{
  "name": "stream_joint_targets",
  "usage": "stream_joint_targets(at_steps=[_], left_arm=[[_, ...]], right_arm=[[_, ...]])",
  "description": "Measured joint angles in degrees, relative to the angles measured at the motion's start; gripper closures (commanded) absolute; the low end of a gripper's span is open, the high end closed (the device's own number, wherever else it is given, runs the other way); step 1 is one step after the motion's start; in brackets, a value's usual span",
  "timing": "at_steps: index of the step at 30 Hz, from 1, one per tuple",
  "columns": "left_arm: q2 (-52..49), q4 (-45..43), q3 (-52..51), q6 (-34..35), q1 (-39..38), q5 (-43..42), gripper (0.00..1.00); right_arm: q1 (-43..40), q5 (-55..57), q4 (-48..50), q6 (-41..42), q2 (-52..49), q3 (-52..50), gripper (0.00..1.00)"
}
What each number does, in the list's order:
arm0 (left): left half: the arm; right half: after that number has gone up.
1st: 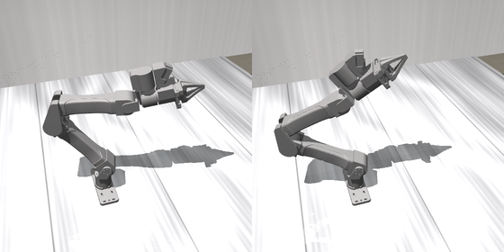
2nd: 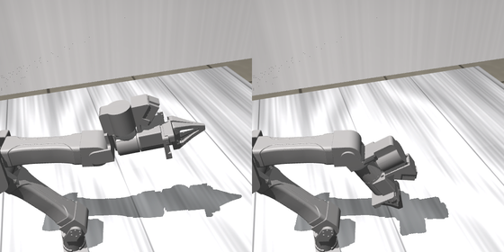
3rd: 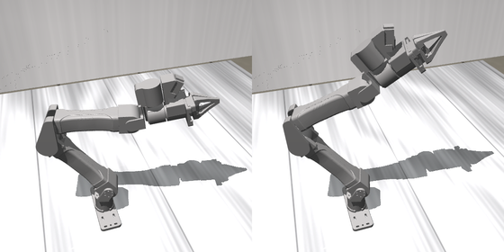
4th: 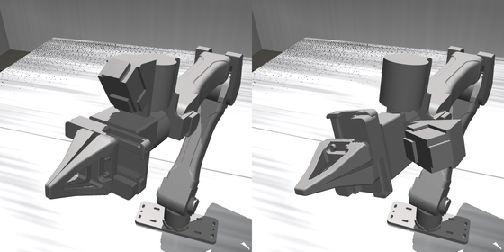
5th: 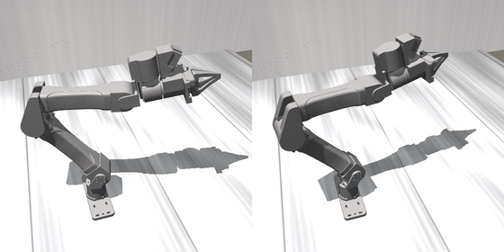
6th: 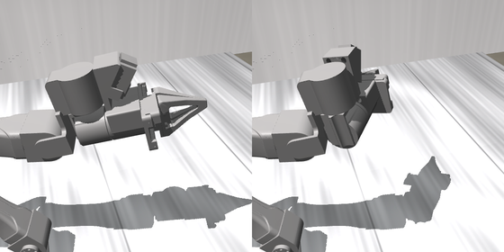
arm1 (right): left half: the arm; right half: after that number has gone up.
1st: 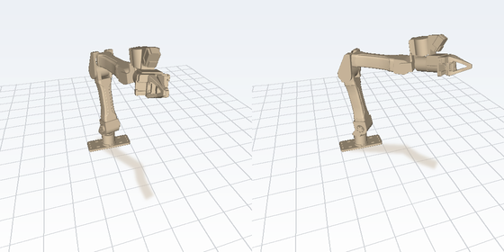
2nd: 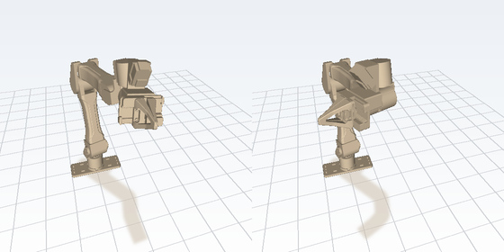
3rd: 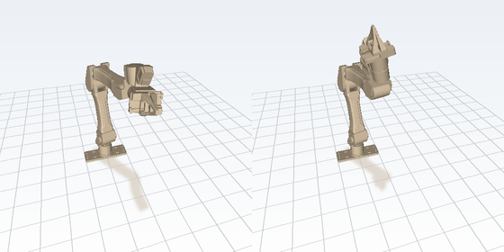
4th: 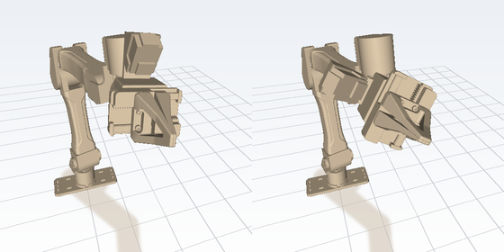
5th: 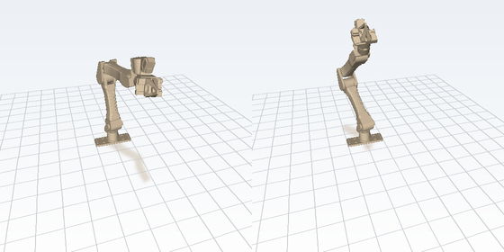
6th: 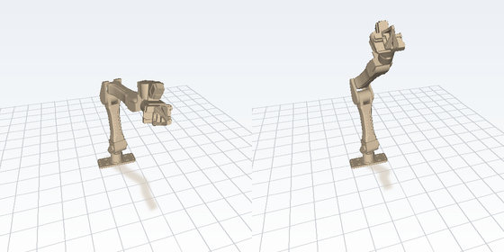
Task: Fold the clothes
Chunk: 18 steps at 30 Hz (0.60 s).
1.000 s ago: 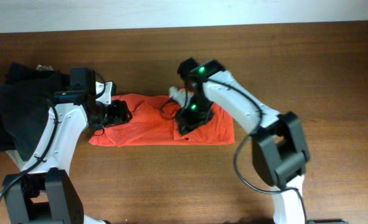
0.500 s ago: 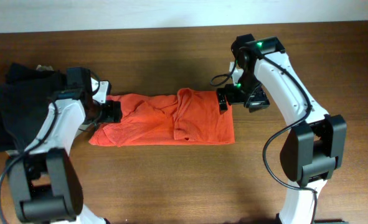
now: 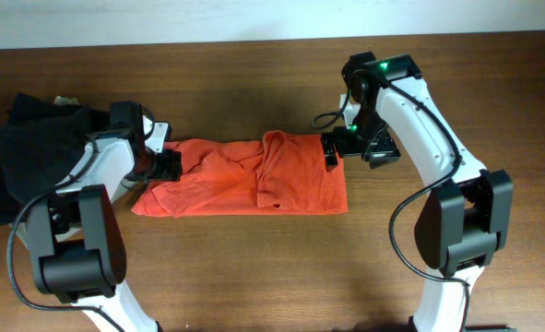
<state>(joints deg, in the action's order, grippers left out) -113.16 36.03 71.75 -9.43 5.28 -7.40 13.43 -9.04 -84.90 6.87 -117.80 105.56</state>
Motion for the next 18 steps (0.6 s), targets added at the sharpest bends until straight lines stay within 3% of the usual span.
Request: stream_joint_targets(at_steps=[1,5,10,13,18], left_arm=[[-0.1,0.0,0.1,-0.2,0.0,0.4,0.86],[-0.5,0.7,0.2,-0.1,0.3,-1.7,0.96],[-1.9,9.9,4.0,0.5,0.3,-1.4,0.99],[-4.8,26.0,11.8,3.0,0.1,3.7,0.99],[-5.6,41.6,29.5,4.8,0.1,7.1,0.99]], right_arm=[[0.0,0.0,0.0,0.0,0.0,0.0,0.01],[0.0,0.5,0.0,0.0,0.0,0.0,0.01],[0.0,4.9,0.2,-0.2,0.0,0.0,0.01],[-0.3,7.1,1.2,-0.3,0.0,0.0,0.01],[-4.4,8.2,2.3,-0.7,0.0,0.0,0.02]])
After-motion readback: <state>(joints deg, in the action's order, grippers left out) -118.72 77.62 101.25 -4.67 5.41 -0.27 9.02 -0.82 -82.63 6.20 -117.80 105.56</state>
